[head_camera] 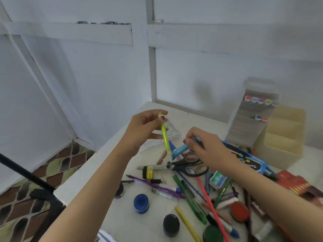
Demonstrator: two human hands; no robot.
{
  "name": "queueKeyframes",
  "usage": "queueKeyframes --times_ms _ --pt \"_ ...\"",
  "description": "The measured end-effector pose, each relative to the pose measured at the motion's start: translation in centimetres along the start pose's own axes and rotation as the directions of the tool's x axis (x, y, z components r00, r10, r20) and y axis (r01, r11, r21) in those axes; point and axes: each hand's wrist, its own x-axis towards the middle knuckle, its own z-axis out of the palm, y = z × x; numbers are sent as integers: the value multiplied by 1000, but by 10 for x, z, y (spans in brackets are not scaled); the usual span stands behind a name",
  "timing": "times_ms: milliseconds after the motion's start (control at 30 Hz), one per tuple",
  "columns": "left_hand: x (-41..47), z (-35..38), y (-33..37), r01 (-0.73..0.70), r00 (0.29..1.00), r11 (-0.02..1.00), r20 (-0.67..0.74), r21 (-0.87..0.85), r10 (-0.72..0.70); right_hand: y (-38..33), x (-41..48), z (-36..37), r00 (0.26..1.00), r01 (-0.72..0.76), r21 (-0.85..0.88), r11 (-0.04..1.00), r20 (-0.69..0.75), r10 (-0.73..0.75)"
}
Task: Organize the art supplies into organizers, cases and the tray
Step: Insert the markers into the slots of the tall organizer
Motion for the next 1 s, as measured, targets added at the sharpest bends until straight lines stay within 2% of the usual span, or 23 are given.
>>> queueKeyframes --times_ms 133,200,367,467,567,667,767,867,933,1000 --pt "8 34 8 -14 996 1000 84 -18 15 4 -16 -25 979 -43 84 996 -196 59" --pt "11 53 13 -57 990 998 129 -26 60 11 -23 -38 950 -61 64 996 -303 78" --pt "25 97 29 -129 980 989 144 -74 139 23 -37 -72 835 -46 68 997 -545 76" --pt "33 122 36 -202 963 975 165 -89 215 32 -42 -91 767 -39 -47 998 -642 0" --pt "37 144 40 -296 935 949 170 -106 311 46 -45 -105 748 -60 -214 975 -656 -98" --pt "41 160 40 -424 890 900 139 -102 435 61 -45 -113 749 -44 -455 889 -604 -272" --pt "43 172 36 -538 834 842 116 -53 540 76 -42 -114 751 -24 -569 822 -553 -360" --pt "48 178 29 -621 782 784 70 -2 619 86 -38 -113 775 -19 -645 764 -493 -396" --pt "53 179 22 -649 759 759 99 43 643 91 -34 -111 803 -32 -655 755 -466 -371" --pt "58 182 15 -672 738 737 148 73 658 94 -29 -110 795 -79 -654 752 -497 -348"
